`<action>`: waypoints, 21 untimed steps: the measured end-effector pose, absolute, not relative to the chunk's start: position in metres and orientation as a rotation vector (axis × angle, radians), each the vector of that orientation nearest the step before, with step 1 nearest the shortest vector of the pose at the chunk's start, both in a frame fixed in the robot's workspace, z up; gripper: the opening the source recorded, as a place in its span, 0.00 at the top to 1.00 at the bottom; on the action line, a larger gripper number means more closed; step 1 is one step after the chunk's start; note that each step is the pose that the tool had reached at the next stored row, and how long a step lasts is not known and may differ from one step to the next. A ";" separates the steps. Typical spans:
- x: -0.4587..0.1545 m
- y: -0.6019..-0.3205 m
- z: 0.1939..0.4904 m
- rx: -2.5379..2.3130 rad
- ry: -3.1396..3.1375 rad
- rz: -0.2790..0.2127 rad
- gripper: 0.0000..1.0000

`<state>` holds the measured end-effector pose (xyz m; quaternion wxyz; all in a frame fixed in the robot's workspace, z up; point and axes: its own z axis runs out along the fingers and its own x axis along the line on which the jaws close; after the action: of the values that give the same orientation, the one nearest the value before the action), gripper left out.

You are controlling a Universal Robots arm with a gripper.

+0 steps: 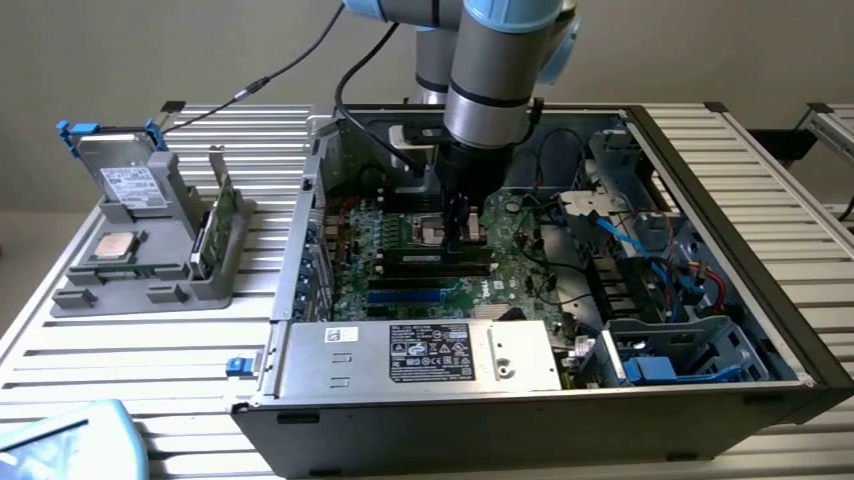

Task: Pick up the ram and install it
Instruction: 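Pick up the ram and move it above insertion slot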

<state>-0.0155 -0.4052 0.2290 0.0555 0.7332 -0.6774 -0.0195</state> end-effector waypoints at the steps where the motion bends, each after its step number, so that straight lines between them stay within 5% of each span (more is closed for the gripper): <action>1: -0.016 -0.405 0.229 2.225 -2.056 -0.059 0.86; 21: -0.019 -0.400 0.227 2.216 -2.059 -0.019 0.86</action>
<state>-0.0192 -0.4004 0.2266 0.0580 0.7313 -0.6795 -0.0062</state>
